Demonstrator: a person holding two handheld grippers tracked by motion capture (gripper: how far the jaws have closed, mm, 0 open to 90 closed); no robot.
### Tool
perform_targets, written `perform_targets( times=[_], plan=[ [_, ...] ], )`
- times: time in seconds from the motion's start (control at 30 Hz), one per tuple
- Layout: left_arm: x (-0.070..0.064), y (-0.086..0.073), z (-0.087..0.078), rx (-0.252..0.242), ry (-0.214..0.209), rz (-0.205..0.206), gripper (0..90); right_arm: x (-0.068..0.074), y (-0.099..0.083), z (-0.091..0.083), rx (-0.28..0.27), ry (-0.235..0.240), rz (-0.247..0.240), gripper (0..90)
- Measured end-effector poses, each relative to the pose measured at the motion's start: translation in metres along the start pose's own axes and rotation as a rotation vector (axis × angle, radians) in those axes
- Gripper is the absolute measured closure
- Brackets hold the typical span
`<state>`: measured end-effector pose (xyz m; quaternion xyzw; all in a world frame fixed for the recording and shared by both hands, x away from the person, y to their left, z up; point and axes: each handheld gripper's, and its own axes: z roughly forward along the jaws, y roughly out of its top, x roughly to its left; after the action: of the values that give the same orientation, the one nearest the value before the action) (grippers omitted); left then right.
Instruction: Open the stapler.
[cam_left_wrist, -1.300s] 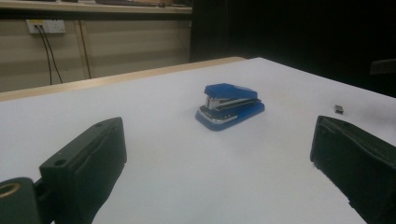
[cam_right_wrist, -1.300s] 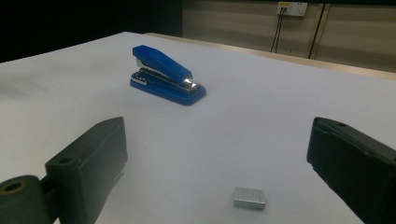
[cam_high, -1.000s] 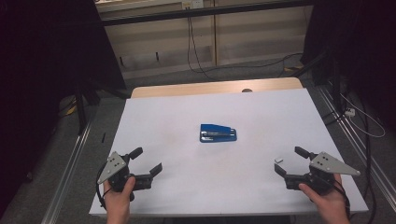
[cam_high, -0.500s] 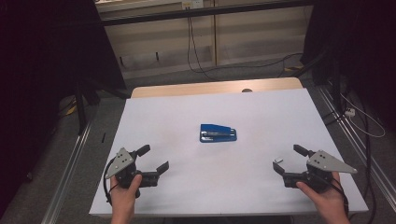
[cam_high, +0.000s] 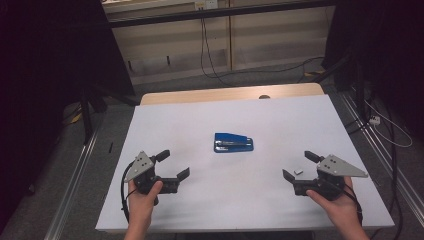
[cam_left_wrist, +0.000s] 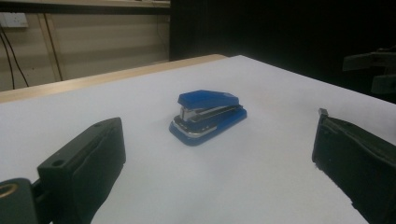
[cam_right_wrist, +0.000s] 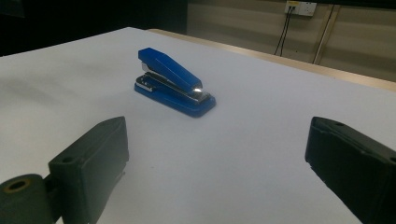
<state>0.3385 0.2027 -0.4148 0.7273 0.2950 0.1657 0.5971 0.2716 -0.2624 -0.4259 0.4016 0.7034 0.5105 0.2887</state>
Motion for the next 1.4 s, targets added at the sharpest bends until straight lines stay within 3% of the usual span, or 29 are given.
perform_targets(
  times=[0.47,0.97,1.4],
  plan=[
    [0.003,0.003,0.018,0.014,-0.019,-0.009,2.7,0.005,0.009,0.024,0.015,0.019,0.002,5.7],
    [0.003,0.011,0.041,0.014,-0.041,-0.009,2.7,0.024,0.025,0.064,0.014,0.076,-0.007,5.8],
    [0.005,0.014,0.059,0.018,-0.06,-0.018,2.8,0.028,0.032,0.081,0.021,0.09,-0.013,6.0]
  ],
)
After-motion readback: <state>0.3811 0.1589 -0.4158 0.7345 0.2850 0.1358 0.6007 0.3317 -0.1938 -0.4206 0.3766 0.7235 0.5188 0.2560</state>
